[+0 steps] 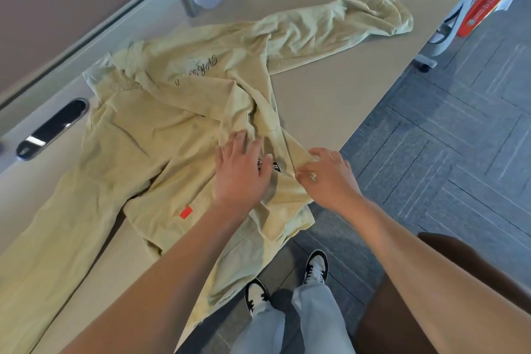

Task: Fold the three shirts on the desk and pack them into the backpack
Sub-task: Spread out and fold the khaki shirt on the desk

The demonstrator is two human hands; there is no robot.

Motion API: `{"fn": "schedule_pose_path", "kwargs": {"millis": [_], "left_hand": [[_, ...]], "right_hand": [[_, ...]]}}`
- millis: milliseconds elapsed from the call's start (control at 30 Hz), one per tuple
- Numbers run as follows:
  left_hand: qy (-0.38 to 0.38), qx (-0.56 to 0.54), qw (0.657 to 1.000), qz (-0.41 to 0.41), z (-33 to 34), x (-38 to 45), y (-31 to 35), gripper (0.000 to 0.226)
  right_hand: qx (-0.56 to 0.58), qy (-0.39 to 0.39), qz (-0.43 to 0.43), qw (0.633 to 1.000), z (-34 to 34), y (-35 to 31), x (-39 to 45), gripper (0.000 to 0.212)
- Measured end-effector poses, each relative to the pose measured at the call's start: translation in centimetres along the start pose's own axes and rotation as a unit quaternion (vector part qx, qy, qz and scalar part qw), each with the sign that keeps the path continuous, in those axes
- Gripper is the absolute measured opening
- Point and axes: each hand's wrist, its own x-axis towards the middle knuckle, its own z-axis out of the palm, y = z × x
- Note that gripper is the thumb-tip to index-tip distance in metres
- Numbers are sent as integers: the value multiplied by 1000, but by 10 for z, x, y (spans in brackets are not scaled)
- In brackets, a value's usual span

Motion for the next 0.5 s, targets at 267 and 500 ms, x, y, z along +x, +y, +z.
{"fn": "schedule_pose_path", "kwargs": {"millis": [267,500], "left_hand": [[-78,90,991,-59,30,11,9,61],[-59,73,993,-77,35,4,5,59]], "right_hand": [[-72,97,-155,981,16,27,2,24],[15,86,-260,962,18,94,-15,30]]}}
